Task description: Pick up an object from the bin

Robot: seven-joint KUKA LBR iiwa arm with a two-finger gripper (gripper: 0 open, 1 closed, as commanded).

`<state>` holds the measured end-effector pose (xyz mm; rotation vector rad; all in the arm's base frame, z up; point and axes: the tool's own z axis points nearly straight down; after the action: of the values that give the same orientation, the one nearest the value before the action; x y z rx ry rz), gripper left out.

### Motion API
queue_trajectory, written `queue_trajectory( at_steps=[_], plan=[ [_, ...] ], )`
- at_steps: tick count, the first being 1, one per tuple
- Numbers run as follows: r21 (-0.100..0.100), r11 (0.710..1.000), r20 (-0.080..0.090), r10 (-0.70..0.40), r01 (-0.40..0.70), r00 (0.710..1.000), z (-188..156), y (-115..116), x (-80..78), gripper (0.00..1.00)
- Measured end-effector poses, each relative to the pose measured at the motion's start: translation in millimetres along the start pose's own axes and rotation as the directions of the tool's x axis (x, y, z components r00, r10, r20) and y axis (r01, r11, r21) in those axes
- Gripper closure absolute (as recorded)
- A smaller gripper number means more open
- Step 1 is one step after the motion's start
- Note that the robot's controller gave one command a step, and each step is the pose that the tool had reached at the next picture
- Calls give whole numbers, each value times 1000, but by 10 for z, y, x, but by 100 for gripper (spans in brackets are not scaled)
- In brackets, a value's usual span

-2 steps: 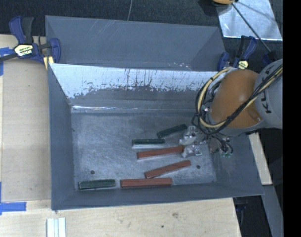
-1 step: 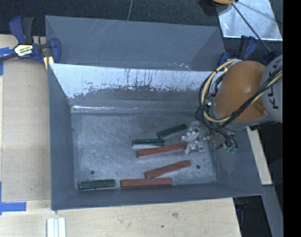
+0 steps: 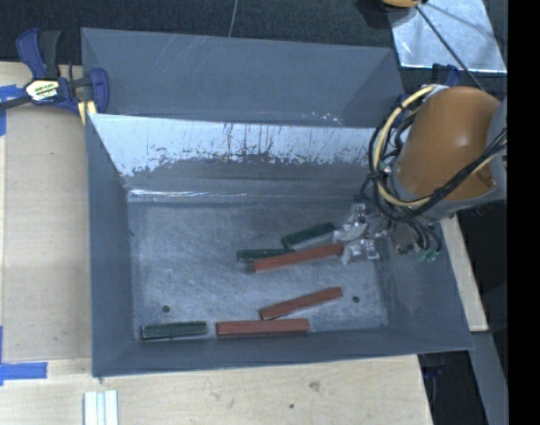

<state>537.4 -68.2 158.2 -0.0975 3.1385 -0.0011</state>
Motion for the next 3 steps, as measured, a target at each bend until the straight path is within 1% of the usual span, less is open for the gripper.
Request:
queue_trajectory(
  at_steps=[1,2,3],
  plan=[
    [1,1000,8,5,-5,1000,-212,18,-83,100],
    [-1,999,-3,50,-50,999,-327,26,-119,100],
    [-1,998,0,58,-58,998,-413,18,-143,100]
  ],
)
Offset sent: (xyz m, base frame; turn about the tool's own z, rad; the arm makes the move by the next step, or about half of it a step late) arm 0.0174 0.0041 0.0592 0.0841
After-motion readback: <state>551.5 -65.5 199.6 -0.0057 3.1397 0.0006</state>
